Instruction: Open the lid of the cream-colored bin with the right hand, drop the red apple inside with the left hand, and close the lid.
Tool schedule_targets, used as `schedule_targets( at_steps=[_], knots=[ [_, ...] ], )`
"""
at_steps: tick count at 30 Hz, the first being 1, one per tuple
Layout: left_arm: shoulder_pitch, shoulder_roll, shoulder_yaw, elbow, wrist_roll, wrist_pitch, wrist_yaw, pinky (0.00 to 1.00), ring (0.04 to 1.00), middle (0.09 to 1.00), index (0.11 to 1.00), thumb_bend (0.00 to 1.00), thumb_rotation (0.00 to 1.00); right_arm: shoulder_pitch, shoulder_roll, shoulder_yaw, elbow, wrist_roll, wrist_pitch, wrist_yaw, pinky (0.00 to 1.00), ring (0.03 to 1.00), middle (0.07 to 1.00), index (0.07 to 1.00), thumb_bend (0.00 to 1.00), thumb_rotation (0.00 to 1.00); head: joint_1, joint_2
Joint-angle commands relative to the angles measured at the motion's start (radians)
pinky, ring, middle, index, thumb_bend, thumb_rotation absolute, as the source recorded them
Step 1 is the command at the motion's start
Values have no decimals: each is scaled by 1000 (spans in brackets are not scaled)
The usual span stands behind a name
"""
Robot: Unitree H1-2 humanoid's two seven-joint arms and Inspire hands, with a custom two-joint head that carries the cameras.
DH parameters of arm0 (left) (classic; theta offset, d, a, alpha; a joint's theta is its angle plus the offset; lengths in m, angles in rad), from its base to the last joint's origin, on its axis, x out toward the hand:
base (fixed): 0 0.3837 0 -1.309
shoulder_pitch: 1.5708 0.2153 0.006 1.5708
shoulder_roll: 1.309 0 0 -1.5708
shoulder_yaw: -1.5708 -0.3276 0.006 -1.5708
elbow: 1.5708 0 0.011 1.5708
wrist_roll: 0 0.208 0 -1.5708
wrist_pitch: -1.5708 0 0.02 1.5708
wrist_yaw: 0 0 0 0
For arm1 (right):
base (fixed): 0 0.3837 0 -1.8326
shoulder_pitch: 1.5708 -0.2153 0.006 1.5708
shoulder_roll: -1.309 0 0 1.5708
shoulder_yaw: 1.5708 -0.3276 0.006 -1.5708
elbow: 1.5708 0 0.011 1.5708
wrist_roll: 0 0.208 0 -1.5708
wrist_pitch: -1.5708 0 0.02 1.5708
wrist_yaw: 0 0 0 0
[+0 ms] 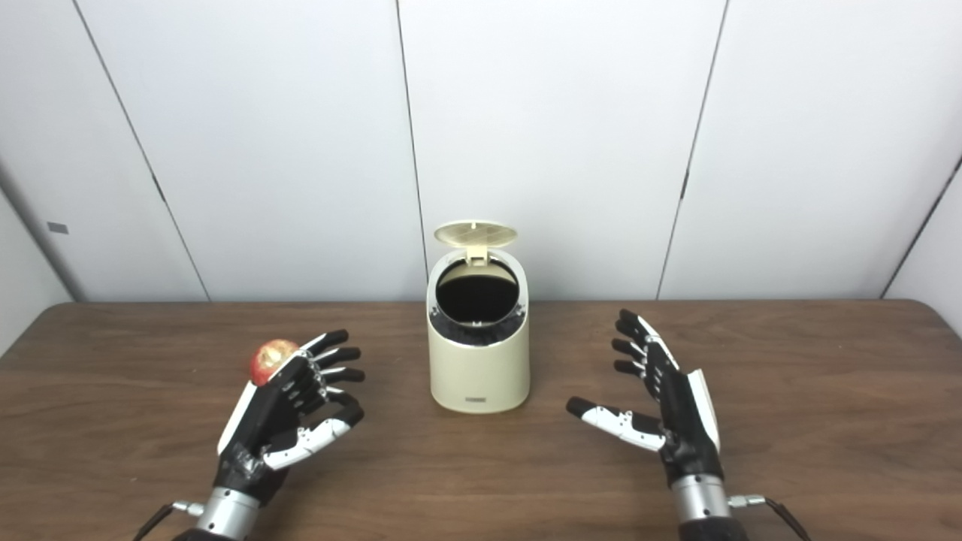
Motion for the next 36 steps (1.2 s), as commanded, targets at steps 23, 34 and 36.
schedule_targets(
  at_steps=[23, 34, 36],
  knots=[
    [-57, 31, 111, -108, 452, -14, 300, 597, 704, 752, 791, 685, 0, -23, -33, -14, -114, 34, 33, 23, 768, 827, 884, 895, 731, 51, 98, -26],
    [-75, 131, 92, -145, 759, 173, 358, 636, 774, 822, 819, 840, 56, -18, -32, -14, -138, 35, 55, 27, 780, 838, 888, 902, 717, 27, 98, -20],
    [-80, 135, 97, -139, 763, 198, 362, 648, 784, 834, 826, 845, 53, -17, -32, -12, -145, 24, 61, 23, 774, 835, 886, 899, 718, 34, 98, -20]
  ],
)
